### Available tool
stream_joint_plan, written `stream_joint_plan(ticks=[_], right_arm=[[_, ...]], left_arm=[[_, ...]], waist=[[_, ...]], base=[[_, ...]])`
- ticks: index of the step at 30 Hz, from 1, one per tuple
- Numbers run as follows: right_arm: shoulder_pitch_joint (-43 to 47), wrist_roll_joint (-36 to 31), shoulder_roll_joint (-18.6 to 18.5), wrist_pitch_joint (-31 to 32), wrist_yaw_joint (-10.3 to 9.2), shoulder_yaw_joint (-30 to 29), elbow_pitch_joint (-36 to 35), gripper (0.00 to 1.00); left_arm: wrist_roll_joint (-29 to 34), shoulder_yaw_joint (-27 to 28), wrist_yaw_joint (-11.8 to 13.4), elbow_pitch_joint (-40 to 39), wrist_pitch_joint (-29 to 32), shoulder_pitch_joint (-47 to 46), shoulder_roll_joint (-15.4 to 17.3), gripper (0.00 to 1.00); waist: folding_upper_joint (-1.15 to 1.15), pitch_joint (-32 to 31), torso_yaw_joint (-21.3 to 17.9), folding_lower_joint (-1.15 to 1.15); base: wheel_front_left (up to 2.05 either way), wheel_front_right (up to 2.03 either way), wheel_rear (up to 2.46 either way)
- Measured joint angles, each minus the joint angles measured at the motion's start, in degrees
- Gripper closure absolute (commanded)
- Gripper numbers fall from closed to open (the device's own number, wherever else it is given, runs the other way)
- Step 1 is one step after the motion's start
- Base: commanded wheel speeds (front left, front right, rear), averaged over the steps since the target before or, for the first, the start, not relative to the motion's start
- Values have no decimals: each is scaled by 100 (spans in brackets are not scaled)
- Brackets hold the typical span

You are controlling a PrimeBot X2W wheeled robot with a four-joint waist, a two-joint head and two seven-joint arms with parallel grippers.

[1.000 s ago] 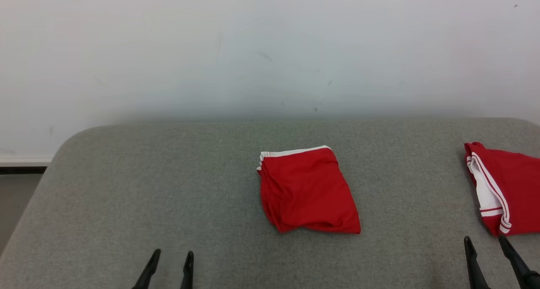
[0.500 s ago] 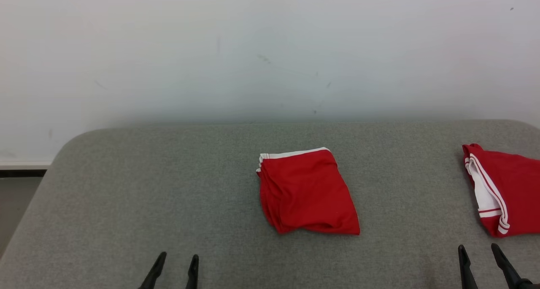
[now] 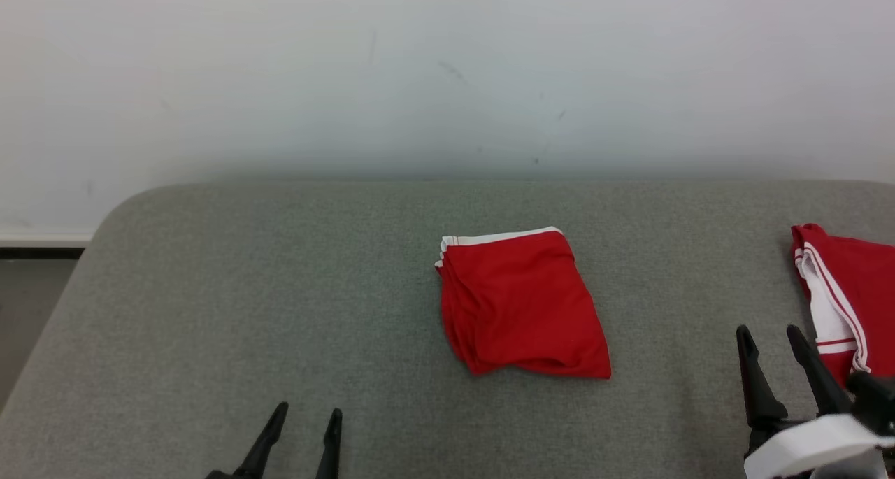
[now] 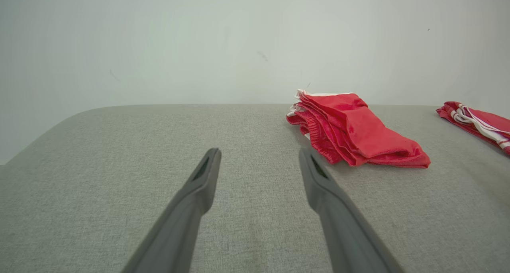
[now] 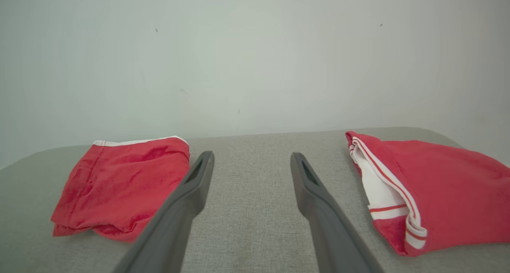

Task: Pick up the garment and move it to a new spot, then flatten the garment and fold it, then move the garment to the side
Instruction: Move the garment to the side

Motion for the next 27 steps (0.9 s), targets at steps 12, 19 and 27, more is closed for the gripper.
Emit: stream_joint_plan(ticks=[12,19,27], right_arm=[[-2282,1114,-336,2579,-1,600,873,0],[-2790,1562,-209,3665,-1,728,1874,0],[-2952,2113,-302,4057,0,851,2089,0]], left_arm=[[60,-358,-124,82,0,-704,-12,0],[51,-658,-163,171,0,-1159,-18,0],[-2,-669,-87,202,0,-1276,-19,0]], waist=[[0,774,506,1],[0,1186,956,1],[0,1516,1236,1]], base=[[0,0,0],[0,0,0],[0,0,0]])
